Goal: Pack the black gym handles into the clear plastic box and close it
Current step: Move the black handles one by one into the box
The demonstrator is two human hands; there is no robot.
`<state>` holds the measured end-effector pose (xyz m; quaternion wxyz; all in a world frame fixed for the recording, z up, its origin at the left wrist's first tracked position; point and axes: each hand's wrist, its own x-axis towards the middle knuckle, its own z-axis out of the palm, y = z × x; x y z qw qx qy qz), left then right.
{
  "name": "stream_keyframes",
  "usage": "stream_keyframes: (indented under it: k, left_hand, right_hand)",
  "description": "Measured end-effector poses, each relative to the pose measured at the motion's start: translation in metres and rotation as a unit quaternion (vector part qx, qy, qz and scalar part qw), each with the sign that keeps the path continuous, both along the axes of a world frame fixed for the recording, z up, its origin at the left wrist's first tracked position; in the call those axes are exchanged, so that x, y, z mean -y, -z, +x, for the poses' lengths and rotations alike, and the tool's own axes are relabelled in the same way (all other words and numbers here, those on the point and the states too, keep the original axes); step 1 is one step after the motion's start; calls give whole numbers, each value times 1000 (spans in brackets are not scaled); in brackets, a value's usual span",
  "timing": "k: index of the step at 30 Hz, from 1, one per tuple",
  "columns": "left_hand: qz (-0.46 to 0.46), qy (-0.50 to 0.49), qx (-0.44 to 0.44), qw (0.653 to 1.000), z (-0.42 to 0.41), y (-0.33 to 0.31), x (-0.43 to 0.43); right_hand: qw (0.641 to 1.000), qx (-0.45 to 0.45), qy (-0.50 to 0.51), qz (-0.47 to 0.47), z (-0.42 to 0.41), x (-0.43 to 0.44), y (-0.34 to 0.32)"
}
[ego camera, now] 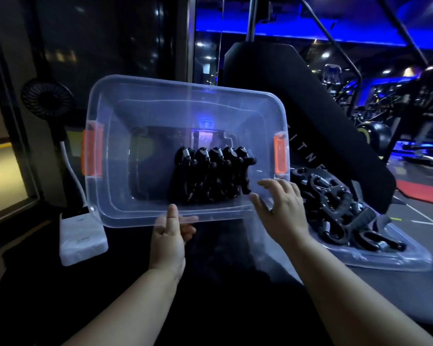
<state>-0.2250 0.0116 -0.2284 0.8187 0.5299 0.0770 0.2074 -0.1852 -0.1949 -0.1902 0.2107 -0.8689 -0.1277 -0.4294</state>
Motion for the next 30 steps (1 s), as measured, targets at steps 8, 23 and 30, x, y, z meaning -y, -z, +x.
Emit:
stream_keyframes:
  k: [8,23,30]
  left_hand:
    - [-14,5,6,1000,0,1,3]
    - [-14,7,11,1000,-1,2,4]
    - [-11,5,3,1000,1,3,3]
  right_hand:
    - [970,-97,216,54,-8,73,10]
    - [915,-232,320,78,-12,92,28]
    - [934,-167,305,76,-11,94,28]
